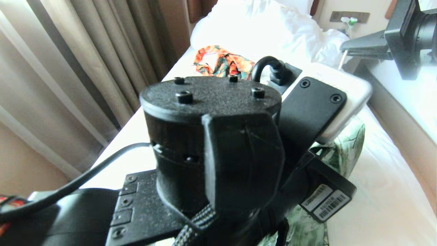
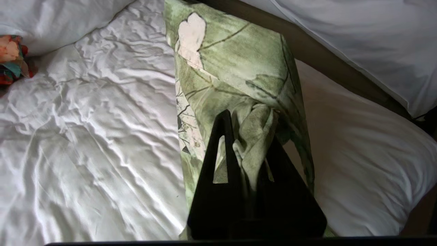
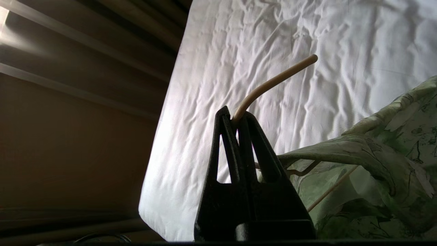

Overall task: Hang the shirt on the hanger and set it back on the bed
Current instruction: Take the clothes hanger out of the clothes

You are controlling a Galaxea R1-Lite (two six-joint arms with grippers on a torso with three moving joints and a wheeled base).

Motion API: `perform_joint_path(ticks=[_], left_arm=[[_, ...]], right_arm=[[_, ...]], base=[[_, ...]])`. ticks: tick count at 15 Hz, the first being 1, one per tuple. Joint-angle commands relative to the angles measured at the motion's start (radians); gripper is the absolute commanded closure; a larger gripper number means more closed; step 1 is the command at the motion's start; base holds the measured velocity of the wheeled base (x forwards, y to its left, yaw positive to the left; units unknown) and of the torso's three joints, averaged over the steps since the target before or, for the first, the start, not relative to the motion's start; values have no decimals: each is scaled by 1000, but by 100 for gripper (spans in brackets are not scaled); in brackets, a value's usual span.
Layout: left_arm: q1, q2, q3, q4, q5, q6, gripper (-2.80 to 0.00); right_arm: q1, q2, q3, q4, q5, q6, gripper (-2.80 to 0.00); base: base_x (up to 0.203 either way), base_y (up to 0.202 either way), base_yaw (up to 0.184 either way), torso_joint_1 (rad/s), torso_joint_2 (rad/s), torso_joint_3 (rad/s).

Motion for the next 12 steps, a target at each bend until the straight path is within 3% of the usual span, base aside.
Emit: perform_joint_path(ticks=[1,7,9,12], left_arm=[[20,12,1,-4,2,2,-280],[120,-41,-39,0,1,5,-280],[114,-62,-17,6,-1,4,-280],[79,-74,108,4,-1,0,-280]], right_arm=[[0,-9,-2,1,3,4,0],[0,-15,0,3,3,4,0],[-2,-9,-1,0,-3,3,0],[-5,7,-22,-2,-5,-1,0]], base=[[0,0,0,0,0,0],[0,0,0,0,0,0],[0,0,0,0,0,0],[0,0,0,0,0,0]])
